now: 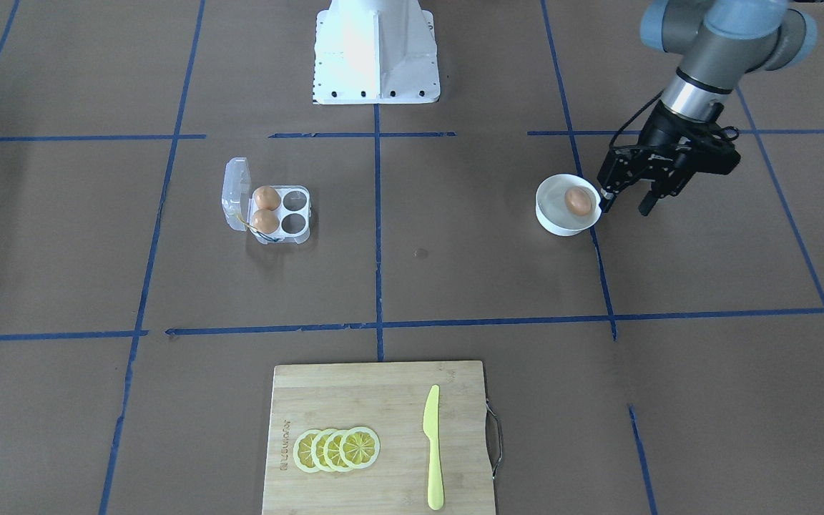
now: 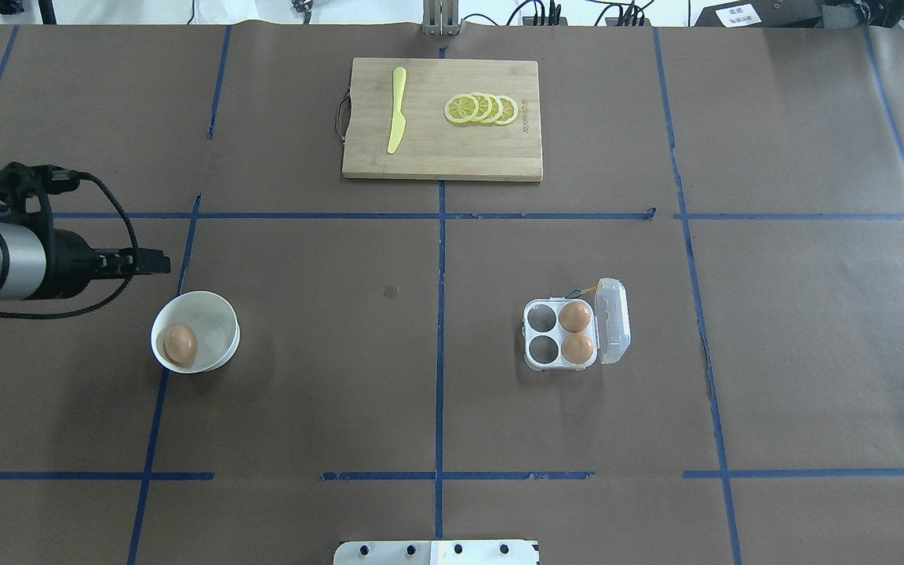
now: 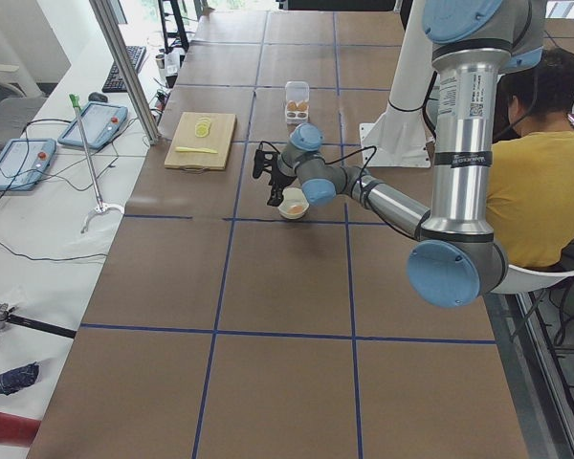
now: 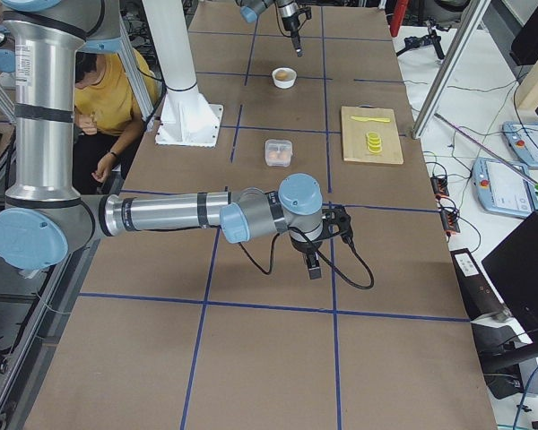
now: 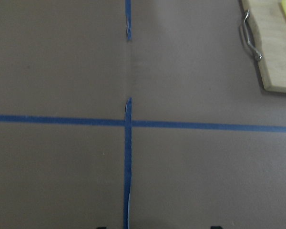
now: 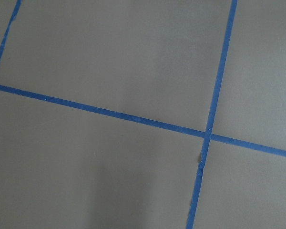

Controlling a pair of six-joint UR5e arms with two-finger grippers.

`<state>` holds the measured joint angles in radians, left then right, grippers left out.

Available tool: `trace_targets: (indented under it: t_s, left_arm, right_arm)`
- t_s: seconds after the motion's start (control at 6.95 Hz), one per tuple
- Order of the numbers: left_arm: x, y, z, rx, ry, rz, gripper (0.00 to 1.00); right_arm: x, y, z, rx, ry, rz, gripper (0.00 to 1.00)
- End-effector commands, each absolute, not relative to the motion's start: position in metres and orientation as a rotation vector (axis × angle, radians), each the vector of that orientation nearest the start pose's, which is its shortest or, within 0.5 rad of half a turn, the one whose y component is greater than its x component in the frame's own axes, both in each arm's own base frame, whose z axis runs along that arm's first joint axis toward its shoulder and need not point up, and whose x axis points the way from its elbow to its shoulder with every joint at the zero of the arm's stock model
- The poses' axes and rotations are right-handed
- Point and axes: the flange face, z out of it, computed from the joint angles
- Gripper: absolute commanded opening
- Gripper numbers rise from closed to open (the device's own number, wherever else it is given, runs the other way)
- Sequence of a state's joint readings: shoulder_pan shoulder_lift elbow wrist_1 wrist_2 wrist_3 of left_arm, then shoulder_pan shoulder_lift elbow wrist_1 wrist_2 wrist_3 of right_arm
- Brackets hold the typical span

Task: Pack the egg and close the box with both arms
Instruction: 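Move the left gripper over the white bowl toward the brown egg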

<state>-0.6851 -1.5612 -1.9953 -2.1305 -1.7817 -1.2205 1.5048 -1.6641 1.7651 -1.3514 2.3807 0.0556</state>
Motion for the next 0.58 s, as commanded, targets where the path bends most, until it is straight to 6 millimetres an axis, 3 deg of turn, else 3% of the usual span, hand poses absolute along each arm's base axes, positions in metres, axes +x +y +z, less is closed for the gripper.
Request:
trace_targets:
  t_s: [0.0, 0.14, 0.43]
  left_arm:
    - [0.345, -0.376, 0.414, 0.253, 0.881, -0.233, 0.75]
    - [0.363, -0.366, 0.418, 0.238, 0.874, -0.234, 0.75]
    - [0.384, -0.376, 0.417, 0.235, 0.874, -0.235, 0.75]
  right_arm:
    - [0.03, -0.47, 0.581, 0.249, -0.82, -0.138, 1.0]
    - [0.03, -0.47, 0.582, 0.248, -0.82, -0.137, 1.0]
    - [0.03, -0.47, 0.585, 0.244, -0.82, -0.136, 1.0]
